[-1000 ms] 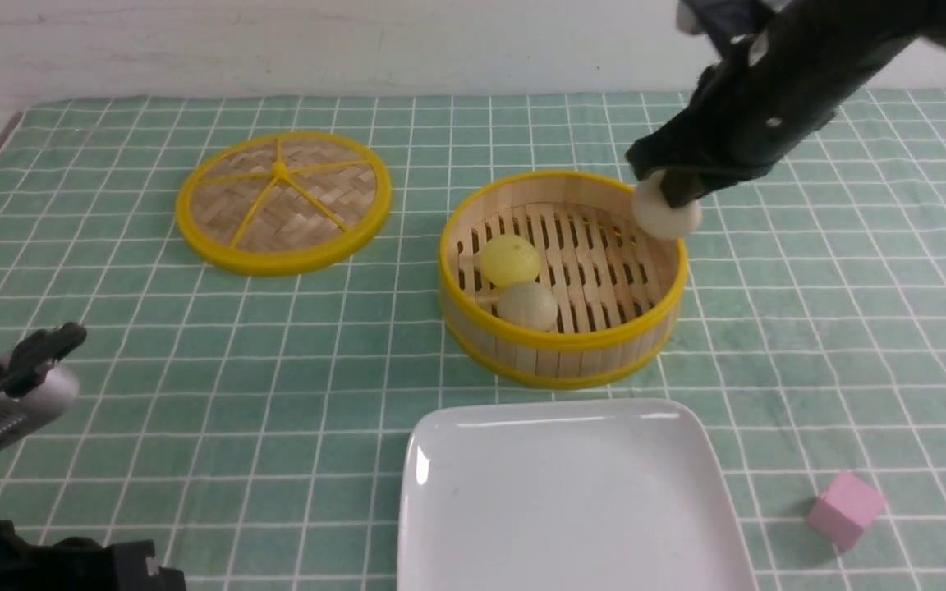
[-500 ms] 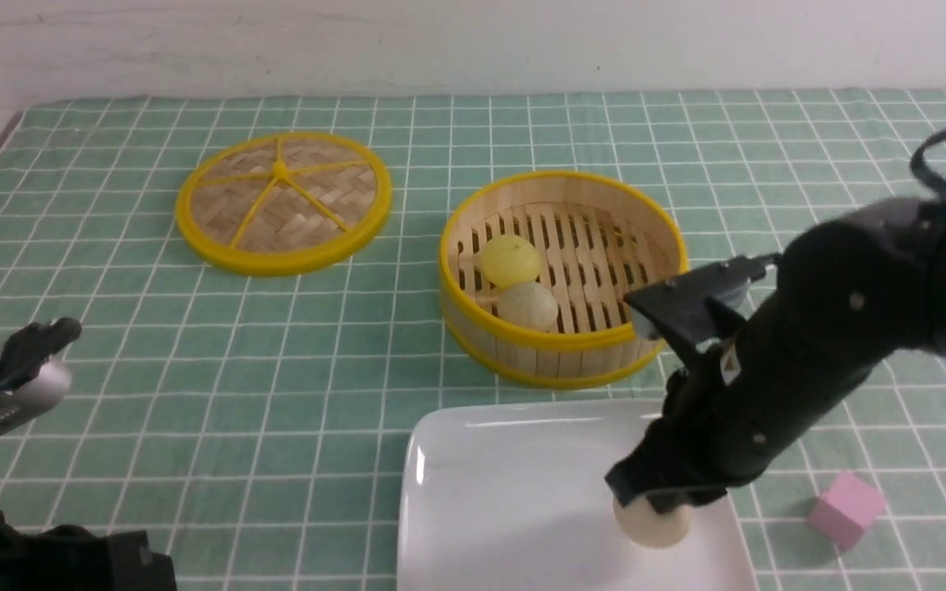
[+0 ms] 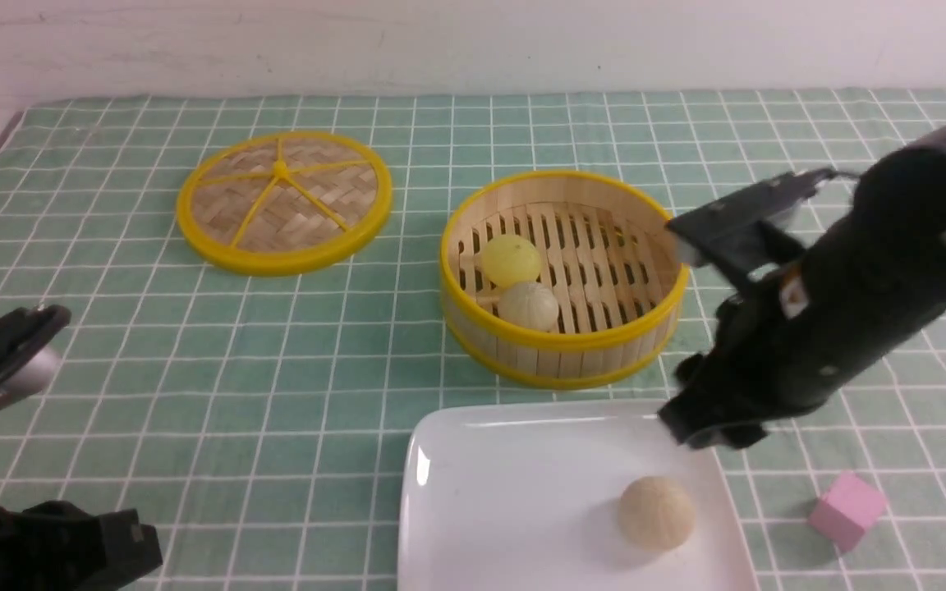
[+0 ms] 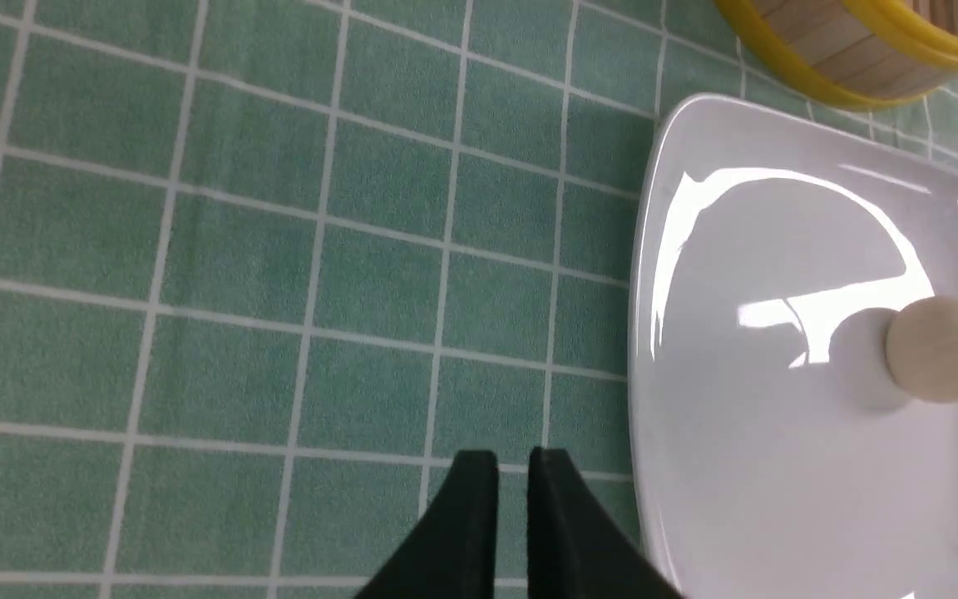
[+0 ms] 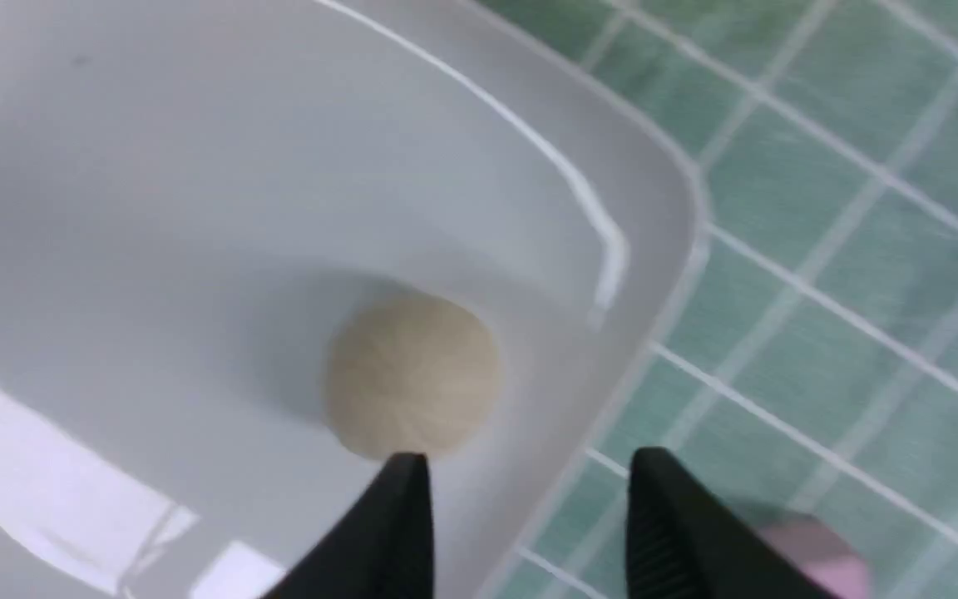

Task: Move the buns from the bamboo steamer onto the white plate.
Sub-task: 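Reach into the bamboo steamer and grasp a bun with the left gripper, then carry the bun from the bamboo steamer to the plate with the left gripper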

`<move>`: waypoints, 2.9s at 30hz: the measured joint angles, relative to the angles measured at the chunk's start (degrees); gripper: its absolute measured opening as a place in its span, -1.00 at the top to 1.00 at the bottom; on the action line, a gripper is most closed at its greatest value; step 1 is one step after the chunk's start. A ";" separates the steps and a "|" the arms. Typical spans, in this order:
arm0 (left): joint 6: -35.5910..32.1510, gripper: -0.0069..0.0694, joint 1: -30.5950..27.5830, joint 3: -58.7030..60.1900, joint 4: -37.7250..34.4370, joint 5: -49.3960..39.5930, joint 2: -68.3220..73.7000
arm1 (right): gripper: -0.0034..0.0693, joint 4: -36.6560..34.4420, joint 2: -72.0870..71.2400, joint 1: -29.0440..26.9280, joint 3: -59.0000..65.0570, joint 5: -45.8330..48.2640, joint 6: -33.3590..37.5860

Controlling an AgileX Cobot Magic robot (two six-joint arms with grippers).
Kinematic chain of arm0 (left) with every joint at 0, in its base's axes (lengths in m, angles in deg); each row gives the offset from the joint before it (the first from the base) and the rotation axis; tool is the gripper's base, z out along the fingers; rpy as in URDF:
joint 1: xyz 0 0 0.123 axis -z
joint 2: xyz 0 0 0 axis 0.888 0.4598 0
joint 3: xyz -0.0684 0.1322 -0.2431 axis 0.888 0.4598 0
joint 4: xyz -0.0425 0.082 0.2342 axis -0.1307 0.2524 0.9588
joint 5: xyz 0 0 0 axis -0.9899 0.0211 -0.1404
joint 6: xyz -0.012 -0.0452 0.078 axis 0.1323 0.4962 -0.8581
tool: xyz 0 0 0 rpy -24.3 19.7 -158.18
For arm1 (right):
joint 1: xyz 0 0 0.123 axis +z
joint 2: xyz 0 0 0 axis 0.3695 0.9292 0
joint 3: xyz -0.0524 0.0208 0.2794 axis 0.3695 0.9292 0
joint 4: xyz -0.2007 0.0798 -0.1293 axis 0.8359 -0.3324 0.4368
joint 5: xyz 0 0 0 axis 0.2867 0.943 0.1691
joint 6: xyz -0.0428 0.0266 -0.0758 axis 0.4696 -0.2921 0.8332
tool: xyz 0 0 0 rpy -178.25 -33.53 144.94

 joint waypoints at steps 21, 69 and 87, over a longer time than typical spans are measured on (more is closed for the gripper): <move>-11.13 0.81 15.70 -22.61 -15.00 2.74 37.63 | 0.94 5.86 -42.53 -11.03 30.41 0.08 -1.50; 8.99 0.77 32.17 -80.13 24.39 -22.35 60.40 | 0.84 5.36 -42.92 -11.03 30.91 -3.37 -1.50; 20.73 0.56 40.40 -42.18 23.89 4.63 62.86 | 0.78 5.36 -42.92 -11.03 30.91 -3.31 -1.50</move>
